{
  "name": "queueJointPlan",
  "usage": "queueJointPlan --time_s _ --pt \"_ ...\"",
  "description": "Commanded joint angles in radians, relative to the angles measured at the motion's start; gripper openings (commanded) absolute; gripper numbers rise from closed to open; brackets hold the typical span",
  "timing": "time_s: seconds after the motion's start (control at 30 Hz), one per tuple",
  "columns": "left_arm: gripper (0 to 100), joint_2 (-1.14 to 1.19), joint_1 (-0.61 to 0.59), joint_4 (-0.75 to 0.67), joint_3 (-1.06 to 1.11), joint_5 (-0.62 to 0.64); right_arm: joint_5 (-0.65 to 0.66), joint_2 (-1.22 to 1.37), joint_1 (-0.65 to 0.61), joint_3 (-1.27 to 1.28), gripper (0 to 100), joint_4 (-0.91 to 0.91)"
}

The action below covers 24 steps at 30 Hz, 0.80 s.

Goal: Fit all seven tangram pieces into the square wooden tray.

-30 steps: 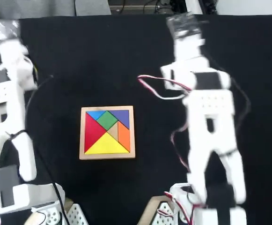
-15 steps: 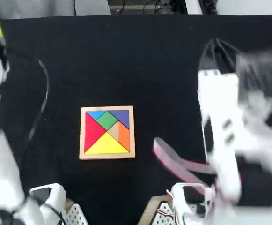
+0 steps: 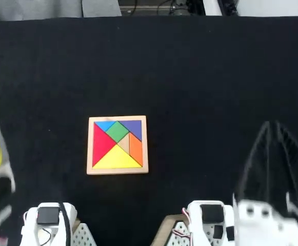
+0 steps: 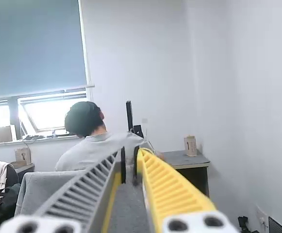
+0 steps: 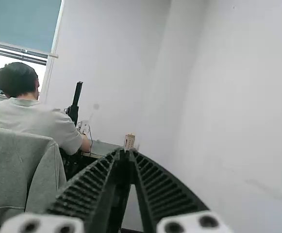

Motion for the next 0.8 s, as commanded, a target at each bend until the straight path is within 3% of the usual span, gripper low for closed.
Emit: queueJointPlan --time_s 0.0,0.2,0.33,0.6,0.77 --pt "7 -0.118 0.012 -0.003 0.128 0.006 -0.014 -0.039 -0.008 -0.025 1.1 0.086" --pt "7 -0.371 0.019 -0.034 0.329 0.006 -0.023 -0.157 -0.009 -0.025 1.1 0.138" --pt "7 -0.503 0.012 -0.098 0.481 0.006 -0.118 -0.239 -0.008 -0.024 1.1 0.164" --pt "7 -0.486 0.013 -0.048 0.501 0.006 -0.17 -0.374 -0.008 0.028 1.1 0.222" --pt "7 -0.486 0.012 -0.158 0.659 0.005 -0.17 -0.463 -0.008 0.274 1.1 0.132"
